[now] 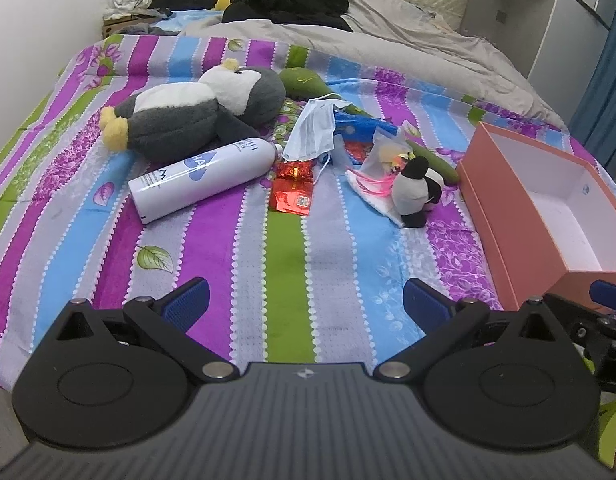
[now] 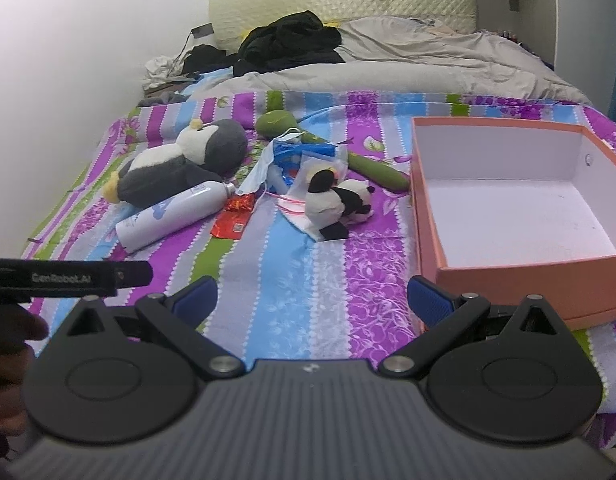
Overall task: Organize soft objects
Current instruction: 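Grasp the small panda plush with the right tool while the left tool grasps the red foil package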
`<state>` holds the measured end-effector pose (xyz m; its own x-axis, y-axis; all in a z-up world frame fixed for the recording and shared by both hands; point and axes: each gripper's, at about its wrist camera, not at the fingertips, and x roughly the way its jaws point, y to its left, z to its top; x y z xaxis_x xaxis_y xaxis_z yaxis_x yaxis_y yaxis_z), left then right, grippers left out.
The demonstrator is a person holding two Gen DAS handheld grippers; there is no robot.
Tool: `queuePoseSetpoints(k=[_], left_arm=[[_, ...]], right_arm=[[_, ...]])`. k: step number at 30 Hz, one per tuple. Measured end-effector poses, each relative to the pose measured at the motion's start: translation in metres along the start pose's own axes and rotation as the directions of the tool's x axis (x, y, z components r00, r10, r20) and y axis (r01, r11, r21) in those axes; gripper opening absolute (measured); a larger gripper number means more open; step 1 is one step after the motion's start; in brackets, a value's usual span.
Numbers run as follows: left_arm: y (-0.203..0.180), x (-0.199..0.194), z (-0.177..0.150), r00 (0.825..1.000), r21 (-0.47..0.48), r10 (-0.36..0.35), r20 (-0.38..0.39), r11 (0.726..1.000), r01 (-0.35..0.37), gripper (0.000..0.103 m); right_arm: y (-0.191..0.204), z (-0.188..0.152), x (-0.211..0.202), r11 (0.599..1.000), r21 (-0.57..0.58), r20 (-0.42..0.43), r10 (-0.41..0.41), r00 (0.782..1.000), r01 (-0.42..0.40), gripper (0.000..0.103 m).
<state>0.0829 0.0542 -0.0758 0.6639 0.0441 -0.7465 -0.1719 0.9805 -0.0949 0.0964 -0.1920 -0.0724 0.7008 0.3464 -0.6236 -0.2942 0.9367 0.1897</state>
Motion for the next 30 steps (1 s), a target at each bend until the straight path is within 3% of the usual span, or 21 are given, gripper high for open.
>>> queuePoseSetpoints(k=[24, 30], left_arm=[[0.024, 0.054, 0.014, 0.999, -0.031, 0.023, -0.024, 0.999, -0.024, 0.103], [0.034, 0.078, 0.025, 0.999, -0.074, 0.041, -0.026, 0.996, -0.043, 0.103]], right_arm=[[0.019, 0.019, 0.054, 0.999, -0.032, -0.053, 0.039, 0.998, -0.041, 0.103], [0.025, 0.027, 0.080, 0.996, -0.068, -0.074, 0.055, 0.996, -0.060, 0.103]])
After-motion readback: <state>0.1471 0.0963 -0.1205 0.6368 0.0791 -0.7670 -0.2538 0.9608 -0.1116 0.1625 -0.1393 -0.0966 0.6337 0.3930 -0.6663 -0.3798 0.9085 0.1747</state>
